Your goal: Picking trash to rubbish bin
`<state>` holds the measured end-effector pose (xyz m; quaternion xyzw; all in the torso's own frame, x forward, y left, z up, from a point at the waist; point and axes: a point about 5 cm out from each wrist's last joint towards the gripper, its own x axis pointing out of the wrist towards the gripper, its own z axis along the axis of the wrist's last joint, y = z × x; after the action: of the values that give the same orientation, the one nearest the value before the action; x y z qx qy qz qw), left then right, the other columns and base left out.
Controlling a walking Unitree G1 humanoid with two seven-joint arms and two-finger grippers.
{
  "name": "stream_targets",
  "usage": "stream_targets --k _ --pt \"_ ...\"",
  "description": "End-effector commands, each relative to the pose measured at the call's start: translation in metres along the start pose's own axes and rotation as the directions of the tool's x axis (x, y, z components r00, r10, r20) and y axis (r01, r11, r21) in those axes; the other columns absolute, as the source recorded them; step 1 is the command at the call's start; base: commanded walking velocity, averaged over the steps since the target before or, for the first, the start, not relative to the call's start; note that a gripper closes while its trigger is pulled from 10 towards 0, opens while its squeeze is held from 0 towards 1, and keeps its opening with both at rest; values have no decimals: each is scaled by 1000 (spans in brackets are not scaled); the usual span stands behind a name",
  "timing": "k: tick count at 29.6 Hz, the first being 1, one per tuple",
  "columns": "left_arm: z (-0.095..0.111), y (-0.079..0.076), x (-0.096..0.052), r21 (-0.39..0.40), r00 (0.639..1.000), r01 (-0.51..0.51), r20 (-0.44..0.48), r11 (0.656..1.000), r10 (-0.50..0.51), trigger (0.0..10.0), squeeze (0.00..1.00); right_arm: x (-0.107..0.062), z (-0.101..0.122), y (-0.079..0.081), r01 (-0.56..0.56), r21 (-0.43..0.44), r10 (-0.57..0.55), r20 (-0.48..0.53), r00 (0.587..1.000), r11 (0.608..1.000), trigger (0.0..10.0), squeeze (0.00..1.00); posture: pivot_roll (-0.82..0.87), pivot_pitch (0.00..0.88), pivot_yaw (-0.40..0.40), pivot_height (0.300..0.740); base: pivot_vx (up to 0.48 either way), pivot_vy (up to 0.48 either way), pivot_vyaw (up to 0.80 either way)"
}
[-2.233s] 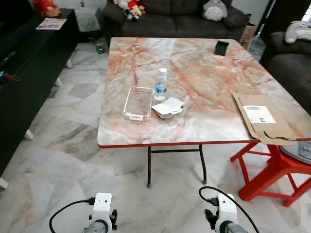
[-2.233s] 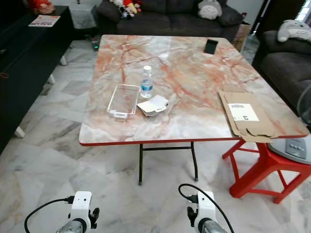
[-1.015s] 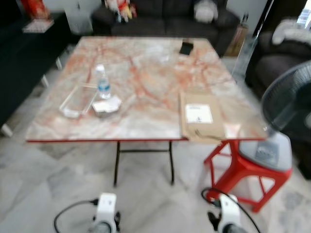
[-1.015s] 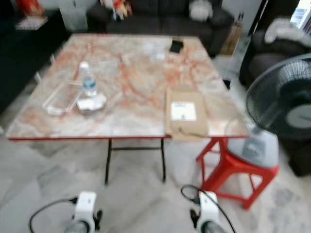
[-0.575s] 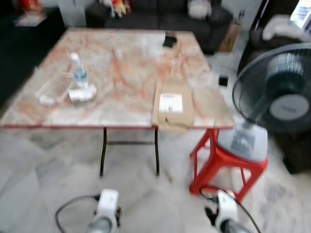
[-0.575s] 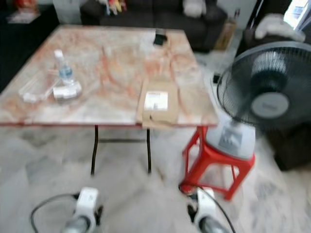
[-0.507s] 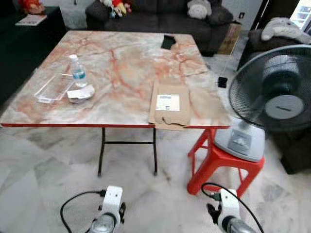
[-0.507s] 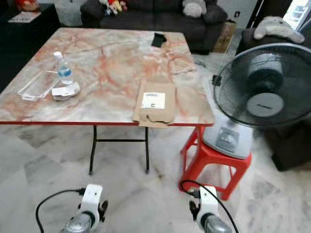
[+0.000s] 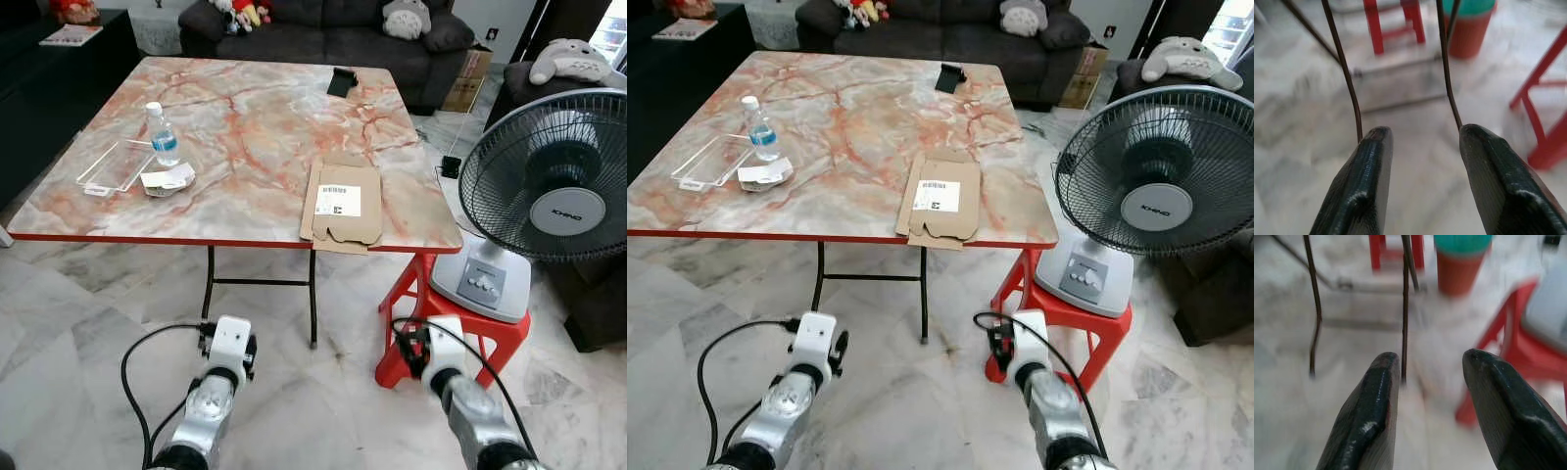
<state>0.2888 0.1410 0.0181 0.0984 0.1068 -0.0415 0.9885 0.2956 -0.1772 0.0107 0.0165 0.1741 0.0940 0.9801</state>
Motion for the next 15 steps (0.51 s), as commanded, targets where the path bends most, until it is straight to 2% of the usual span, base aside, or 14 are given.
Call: stream_targets --k 1,4,6,8,9,12,15 --pt "15 -2 -1 30 996 -1 88 1000 -2 10000 0 5 25 4 -31 -17 33 124 992 999 10000 0 -6 82 -80 740 0 0 0" --pt "39 0 -2 28 982 -13 188 1000 7 10000 0 9 54 10 -47 -15 49 256 966 999 10000 0 -8 77 -73 740 0 0 0" --pt "48 0 -2 33 975 -15 220 999 7 10000 0 9 64 12 -52 -16 54 297 953 999 10000 0 -9 70 -68 740 0 0 0" --pt "71 -1 0 40 954 -19 301 999 6 10000 0 12 89 18 -60 -10 59 382 922 998 10000 0 -9 70 -68 740 0 0 0" --pt "71 -1 0 40 954 -19 301 999 6 10000 0 12 89 18 -60 -10 59 382 922 998 10000 0 -9 70 -68 740 0 0 0" --pt "95 -1 4 14 930 -25 366 1000 19 10000 0 16 112 29 -81 7 69 454 888 997 10000 0 -11 54 -60 740 0 0 0" --pt "100 -3 7 -17 928 -17 373 1000 22 10000 0 18 117 34 -92 16 74 466 882 996 10000 0 -2 32 -56 740 0 0 0"
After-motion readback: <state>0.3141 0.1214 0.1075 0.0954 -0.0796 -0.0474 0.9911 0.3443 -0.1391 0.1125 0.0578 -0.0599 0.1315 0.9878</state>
